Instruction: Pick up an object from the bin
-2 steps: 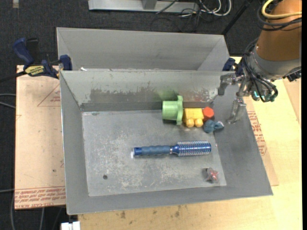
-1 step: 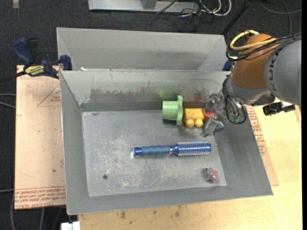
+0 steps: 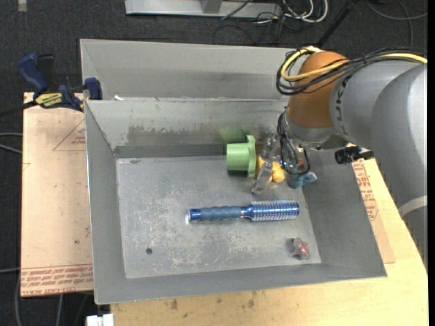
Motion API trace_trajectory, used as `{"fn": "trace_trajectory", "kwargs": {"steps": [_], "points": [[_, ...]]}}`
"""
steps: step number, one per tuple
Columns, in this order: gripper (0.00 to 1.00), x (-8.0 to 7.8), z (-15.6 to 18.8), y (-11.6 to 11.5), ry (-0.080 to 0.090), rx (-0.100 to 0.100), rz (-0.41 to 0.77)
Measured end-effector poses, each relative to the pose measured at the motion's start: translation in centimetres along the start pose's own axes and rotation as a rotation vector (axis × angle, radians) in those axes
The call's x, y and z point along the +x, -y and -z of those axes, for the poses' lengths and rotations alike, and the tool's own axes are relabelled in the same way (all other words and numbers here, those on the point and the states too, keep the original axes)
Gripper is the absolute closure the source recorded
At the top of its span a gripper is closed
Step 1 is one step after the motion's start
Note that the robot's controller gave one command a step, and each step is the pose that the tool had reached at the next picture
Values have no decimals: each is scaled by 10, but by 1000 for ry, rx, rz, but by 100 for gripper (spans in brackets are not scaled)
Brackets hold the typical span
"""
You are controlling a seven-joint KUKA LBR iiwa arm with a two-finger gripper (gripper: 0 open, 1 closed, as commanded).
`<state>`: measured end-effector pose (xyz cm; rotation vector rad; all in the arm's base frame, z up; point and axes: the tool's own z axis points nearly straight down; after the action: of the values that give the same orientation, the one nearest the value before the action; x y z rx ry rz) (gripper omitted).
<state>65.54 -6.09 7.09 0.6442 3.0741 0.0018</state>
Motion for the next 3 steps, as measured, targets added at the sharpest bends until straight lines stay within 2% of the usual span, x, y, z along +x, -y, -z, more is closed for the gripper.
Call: {"fn": "trace_trajectory", "kwargs": {"steps": [1, 2, 3], "points": [[0, 15, 114, -20, 10, -2, 216], [0, 14, -5, -19, -6, 2, 89], [100, 11, 1, -20, 4, 0, 90]]}}
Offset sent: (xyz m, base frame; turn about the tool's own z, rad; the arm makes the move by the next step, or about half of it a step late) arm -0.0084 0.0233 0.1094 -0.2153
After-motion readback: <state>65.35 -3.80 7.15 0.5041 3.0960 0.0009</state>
